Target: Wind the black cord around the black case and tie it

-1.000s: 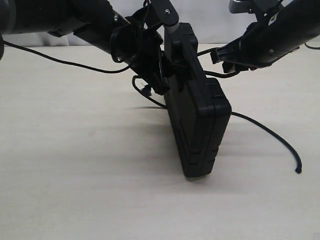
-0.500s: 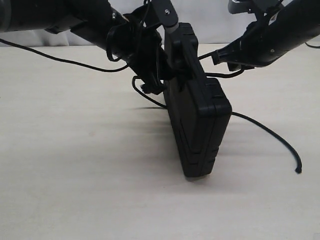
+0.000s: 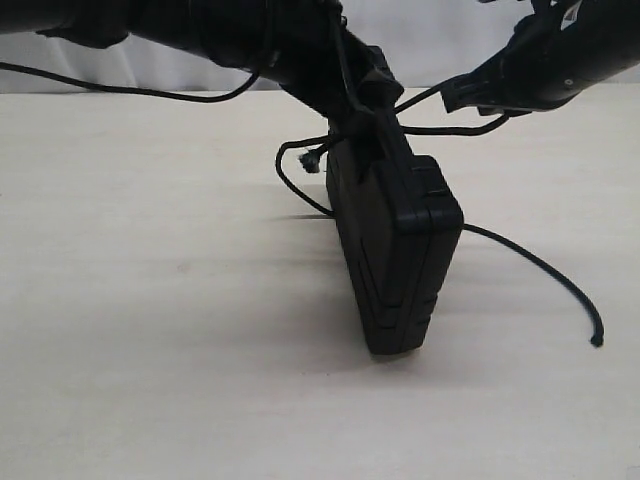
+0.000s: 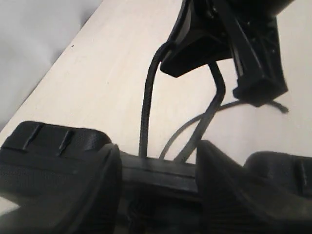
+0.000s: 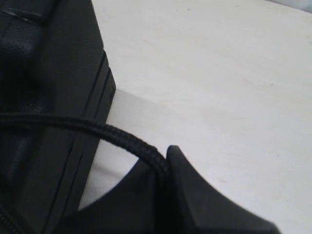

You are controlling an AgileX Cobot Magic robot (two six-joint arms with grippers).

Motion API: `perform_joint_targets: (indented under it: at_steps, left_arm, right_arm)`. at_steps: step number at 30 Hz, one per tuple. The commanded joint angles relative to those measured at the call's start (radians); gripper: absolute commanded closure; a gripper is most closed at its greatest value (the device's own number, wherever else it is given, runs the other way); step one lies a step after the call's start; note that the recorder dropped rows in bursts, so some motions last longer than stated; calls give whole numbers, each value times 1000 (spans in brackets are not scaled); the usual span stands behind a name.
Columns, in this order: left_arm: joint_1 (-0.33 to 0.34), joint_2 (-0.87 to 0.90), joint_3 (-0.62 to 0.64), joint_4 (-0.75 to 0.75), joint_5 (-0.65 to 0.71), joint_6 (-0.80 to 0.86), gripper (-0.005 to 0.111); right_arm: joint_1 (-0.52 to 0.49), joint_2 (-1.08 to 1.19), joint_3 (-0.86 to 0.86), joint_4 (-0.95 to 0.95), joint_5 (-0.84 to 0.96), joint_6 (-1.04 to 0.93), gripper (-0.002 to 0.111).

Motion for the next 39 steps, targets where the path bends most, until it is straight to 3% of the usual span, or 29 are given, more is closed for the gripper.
perform_joint_targets:
  at_steps: [1,8,18,24,33,39]
  left_arm:
    - [-7,11,-8,-159,1,136,61]
    - [-72,73,-8,-164,-120,206,61]
    - [-72,98,-8,-135,-132,206,61]
    - [-71,98,-8,9,-124,142,62]
    - [-71,98,-8,141,-60,104,96]
    - [-71,96,-8,215,-60,40,107]
  right_arm:
    - [-3,-2,0,-39,9,28,104]
    - [-3,-2,0,-221,39,145,104]
    - [-3,-2,0,-394,75,277,104]
    - [-3,-2,3,-444,112,311,104]
    - [-3,-2,3,-380,74,311,104]
    - [-1,-2,3,-370,71,309,104]
